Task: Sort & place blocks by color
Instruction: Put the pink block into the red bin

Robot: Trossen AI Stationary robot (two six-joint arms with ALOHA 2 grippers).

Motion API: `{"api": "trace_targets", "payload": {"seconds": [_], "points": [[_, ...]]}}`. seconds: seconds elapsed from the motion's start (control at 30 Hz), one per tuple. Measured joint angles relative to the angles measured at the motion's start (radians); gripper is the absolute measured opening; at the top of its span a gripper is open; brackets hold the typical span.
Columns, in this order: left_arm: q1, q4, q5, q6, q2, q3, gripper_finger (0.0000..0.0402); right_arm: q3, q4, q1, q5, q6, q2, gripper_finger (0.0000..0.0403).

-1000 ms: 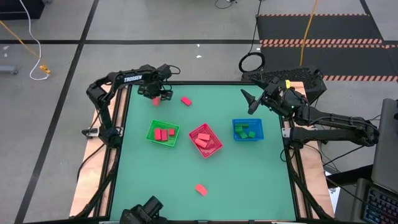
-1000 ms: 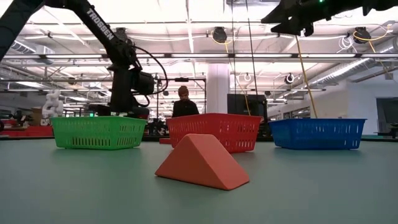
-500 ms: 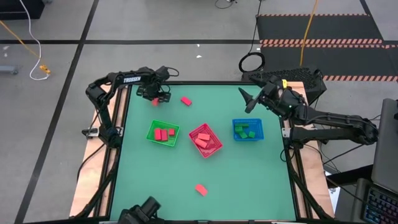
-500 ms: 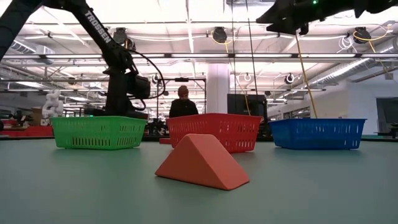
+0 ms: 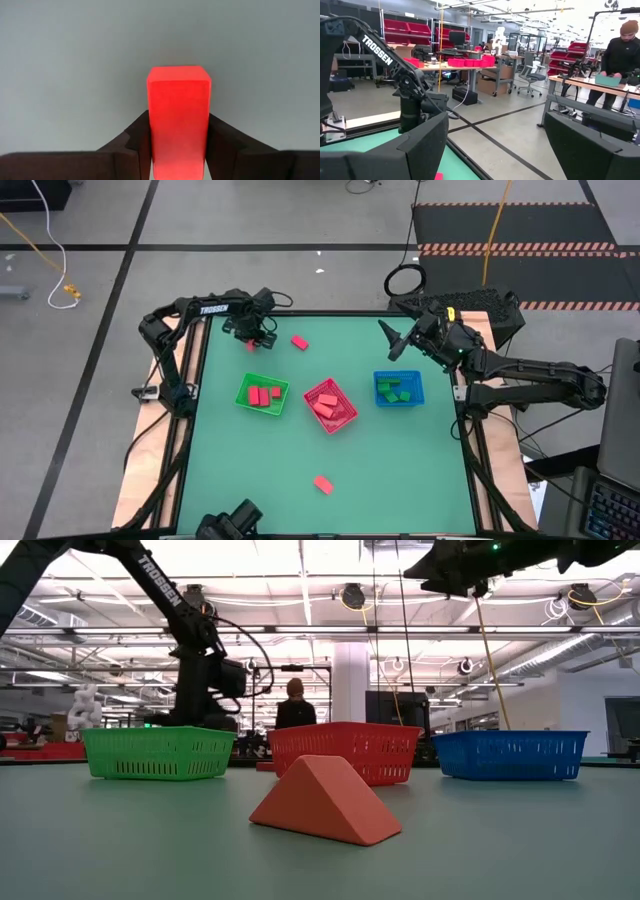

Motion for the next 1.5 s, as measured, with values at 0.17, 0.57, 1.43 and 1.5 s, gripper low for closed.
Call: {"api": "trace_targets", "payload": {"seconds": [0.17,0.57,1.43,1.5], "points": [[-0.059,0.013,0.034,0.075,-0.03,0.057,0.013,0.0,0.003,-0.002,0.003,-0.007,0.0,0.032],[-0.421,0.257,0.065,0.09,-0.18,0.069,0.013,0.0,0.013,-0.002,0.006,-0.025,-0.001,0.032],[-0.796,0.417,-0.058,-0.035,-0.168,0.069,0.0166,0.0,0.015,-0.002,0.005,0.025,-0.001,0.032],[-0.795,0.418,-0.083,-0.034,-0.168,0.069,0.0172,0.0,0.015,-0.002,0.005,0.025,-0.001,0.032]]}}
